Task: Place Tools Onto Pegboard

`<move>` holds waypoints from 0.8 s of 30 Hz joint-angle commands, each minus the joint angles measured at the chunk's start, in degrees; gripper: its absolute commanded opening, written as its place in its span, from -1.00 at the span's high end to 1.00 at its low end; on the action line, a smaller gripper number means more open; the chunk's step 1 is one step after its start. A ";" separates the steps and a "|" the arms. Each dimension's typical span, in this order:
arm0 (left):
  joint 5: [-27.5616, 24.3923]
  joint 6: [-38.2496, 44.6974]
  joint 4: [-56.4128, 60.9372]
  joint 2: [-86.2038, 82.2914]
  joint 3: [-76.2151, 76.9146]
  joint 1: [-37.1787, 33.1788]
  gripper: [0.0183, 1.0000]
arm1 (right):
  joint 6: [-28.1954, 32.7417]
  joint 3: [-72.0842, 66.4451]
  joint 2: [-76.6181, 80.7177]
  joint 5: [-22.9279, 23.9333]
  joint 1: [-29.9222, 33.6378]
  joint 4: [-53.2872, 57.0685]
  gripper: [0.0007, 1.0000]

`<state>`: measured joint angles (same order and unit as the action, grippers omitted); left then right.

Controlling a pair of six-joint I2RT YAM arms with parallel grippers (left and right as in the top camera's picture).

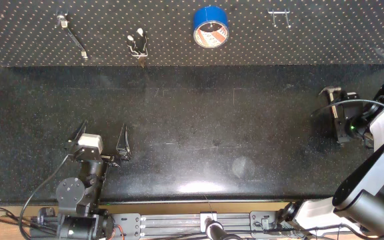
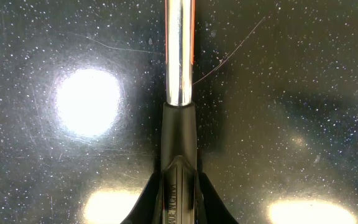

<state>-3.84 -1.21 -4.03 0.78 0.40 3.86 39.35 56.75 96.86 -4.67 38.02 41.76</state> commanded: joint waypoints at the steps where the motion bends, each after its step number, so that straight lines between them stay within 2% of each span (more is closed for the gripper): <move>1: 0.63 -0.28 -0.46 -0.59 -0.09 0.24 -0.99 | -0.04 -0.26 0.87 -0.92 -0.17 -0.24 0.84; 24: 0.63 -0.28 -0.46 -0.59 -0.09 0.24 -0.99 | -0.09 -0.26 -0.70 -0.98 -0.20 -2.40 0.85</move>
<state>-3.86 -1.21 -4.03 0.78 0.40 3.86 39.35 56.75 96.86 -4.67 38.02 39.75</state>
